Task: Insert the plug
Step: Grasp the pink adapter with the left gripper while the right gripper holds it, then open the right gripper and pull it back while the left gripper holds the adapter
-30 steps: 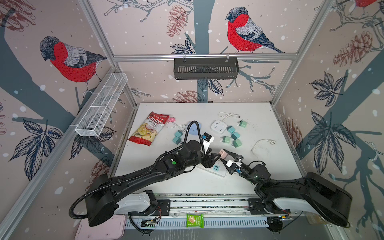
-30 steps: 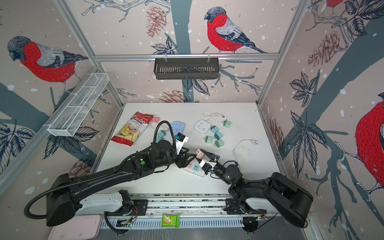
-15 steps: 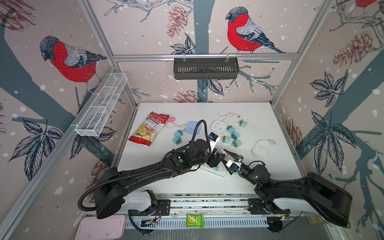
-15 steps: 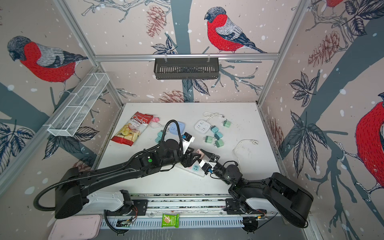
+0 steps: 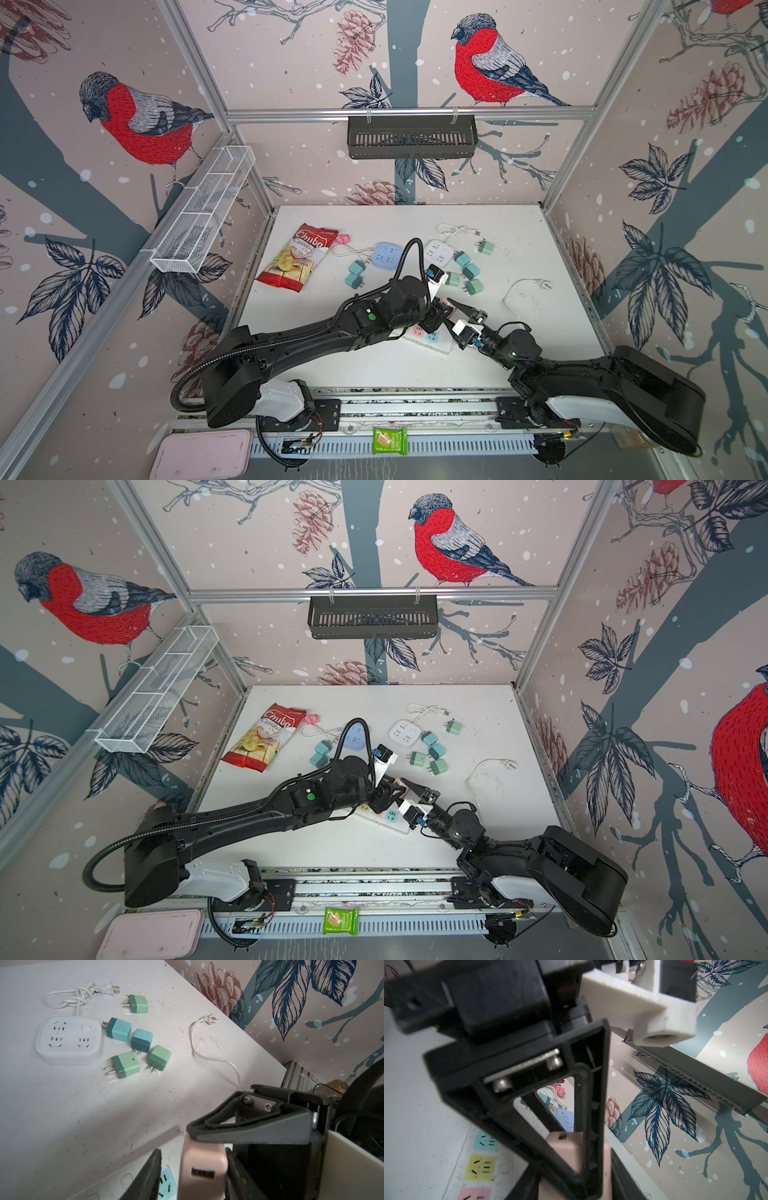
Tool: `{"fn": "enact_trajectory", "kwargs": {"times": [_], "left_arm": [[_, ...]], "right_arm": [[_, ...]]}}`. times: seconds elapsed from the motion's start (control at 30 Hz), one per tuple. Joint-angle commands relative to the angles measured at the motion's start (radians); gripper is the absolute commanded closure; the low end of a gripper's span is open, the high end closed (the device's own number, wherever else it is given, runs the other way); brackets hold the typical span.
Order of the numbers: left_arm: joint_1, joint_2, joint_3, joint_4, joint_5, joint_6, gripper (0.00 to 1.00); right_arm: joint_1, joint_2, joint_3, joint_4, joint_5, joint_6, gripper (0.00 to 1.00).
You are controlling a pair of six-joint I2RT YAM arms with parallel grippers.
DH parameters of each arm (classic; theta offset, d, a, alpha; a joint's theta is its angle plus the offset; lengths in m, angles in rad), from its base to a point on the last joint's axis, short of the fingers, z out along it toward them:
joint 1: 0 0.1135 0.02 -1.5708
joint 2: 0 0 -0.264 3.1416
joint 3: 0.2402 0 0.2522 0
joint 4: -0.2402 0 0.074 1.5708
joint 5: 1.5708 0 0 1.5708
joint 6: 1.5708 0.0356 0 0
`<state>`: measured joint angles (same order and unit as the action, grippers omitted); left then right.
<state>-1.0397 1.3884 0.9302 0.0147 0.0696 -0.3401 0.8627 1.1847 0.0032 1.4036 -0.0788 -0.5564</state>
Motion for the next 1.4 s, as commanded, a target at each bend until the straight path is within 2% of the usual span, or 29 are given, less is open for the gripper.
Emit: {"fn": "enact_trajectory", "kwargs": {"times": [0.0,0.1,0.2,0.3,0.33,0.5,0.53,0.57,0.8,0.93,1.03,1.1,1.2,1.27,1.33,1.37], "left_arm": [[-0.005,0.009,0.012,-0.002,-0.001,0.010,0.55],[-0.004,0.019,0.017,-0.008,0.006,0.012,0.58],[-0.005,0.026,0.025,-0.016,0.007,0.019,0.71],[-0.006,0.023,0.032,-0.029,0.002,0.025,0.83],[-0.006,0.019,0.035,-0.031,0.000,0.027,0.87],[-0.006,0.002,0.046,-0.050,-0.010,0.047,1.00],[-0.006,-0.001,0.053,-0.063,-0.022,0.054,1.00],[-0.006,-0.003,0.061,-0.080,-0.042,0.059,1.00],[-0.005,-0.073,0.119,-0.183,-0.198,0.109,1.00],[-0.005,-0.135,0.120,-0.211,-0.234,0.240,1.00],[-0.005,-0.199,0.133,-0.249,-0.381,0.297,1.00],[-0.005,-0.246,0.119,-0.249,-0.420,0.350,1.00],[-0.005,-0.330,0.032,-0.199,-0.321,0.547,1.00],[-0.005,-0.379,-0.010,-0.154,-0.293,0.639,1.00],[-0.023,-0.397,-0.022,-0.131,-0.282,0.707,1.00],[-0.034,-0.396,-0.022,-0.105,-0.280,0.723,1.00]], "right_arm": [[0.002,0.000,-0.121,0.031,0.002,-0.010,0.98],[0.002,-0.001,-0.122,0.031,0.002,-0.008,0.98],[0.002,-0.002,-0.123,0.034,0.004,-0.008,0.97],[0.002,-0.002,-0.125,0.039,0.008,-0.004,0.89],[0.002,-0.002,-0.125,0.042,0.012,0.000,0.84],[0.002,0.006,-0.137,0.081,0.027,0.011,0.54],[0.001,0.006,-0.137,0.087,0.031,0.015,0.06],[0.000,0.009,-0.137,0.090,0.033,0.016,0.01],[-0.020,-0.010,-0.155,0.119,0.024,0.037,0.01],[-0.047,-0.034,-0.161,0.128,0.019,0.074,0.01],[-0.086,-0.051,-0.157,0.129,0.031,0.135,0.01],[-0.120,-0.067,-0.161,0.139,0.034,0.186,0.00],[-0.193,-0.104,-0.179,0.185,0.086,0.315,0.00],[-0.249,-0.140,-0.185,0.185,0.167,0.431,0.00],[-0.299,-0.190,-0.155,0.081,0.290,0.560,0.00],[-0.325,-0.220,-0.121,-0.025,0.335,0.622,0.00]]}}
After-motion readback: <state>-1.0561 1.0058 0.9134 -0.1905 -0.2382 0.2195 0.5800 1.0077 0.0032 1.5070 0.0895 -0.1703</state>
